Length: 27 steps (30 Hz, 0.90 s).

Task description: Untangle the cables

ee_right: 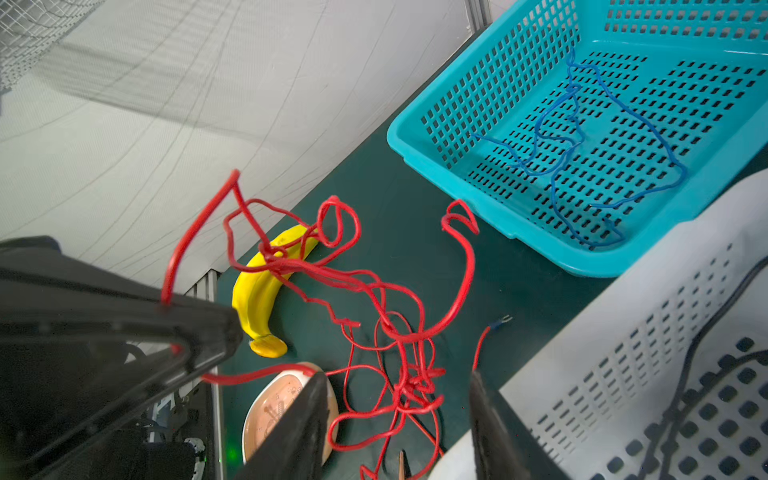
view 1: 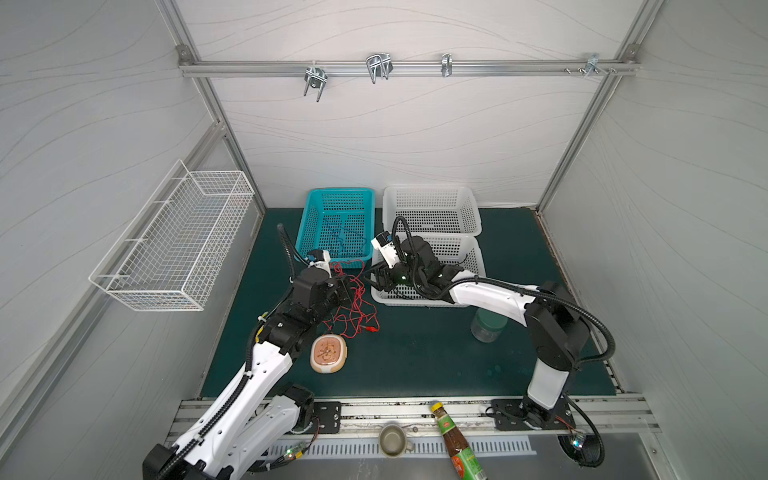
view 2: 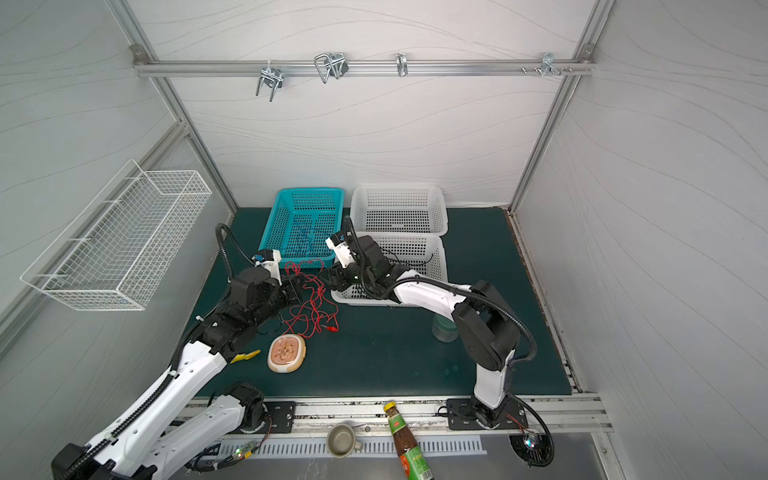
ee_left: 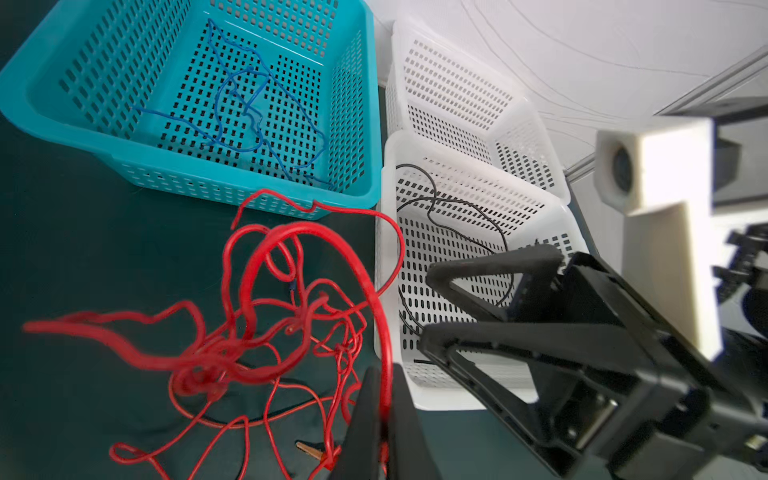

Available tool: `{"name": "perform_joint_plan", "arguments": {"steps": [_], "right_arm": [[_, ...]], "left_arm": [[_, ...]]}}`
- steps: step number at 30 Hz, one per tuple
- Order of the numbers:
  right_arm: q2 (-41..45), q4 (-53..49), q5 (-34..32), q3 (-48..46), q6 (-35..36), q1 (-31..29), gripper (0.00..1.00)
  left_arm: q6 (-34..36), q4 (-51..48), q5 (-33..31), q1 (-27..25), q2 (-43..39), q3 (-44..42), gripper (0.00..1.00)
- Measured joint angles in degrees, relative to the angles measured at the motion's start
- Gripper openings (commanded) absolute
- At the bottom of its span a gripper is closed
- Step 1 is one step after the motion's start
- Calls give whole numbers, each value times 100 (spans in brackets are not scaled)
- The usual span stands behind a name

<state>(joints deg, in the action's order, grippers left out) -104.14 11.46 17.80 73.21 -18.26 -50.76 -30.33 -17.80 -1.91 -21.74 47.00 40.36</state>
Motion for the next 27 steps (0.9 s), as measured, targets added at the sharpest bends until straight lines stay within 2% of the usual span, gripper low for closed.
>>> {"name": "perform_joint_plan", "arguments": {"steps": [6, 9, 11, 14, 18, 27], "right_arm": [[-313, 70, 42, 306, -232, 0, 56], [-492, 177, 98, 498, -343, 0, 52], [-566, 236, 125, 581, -413, 0, 41], [-627, 313, 166, 669, -457, 0, 19], [-638, 431, 173, 651, -525, 0, 2], [-332, 214, -70, 31, -254, 0, 0]], "left_arm": [[17, 9, 157, 0, -214, -22, 0], [15, 9, 201, 0, -247, -35, 0], [15, 9, 221, 0, -260, -52, 0], [15, 9, 234, 0, -280, -101, 0], [11, -33, 103, 0, -361, -140, 0], [-26, -549, -1014, 11, -385, -149, 0]]}}
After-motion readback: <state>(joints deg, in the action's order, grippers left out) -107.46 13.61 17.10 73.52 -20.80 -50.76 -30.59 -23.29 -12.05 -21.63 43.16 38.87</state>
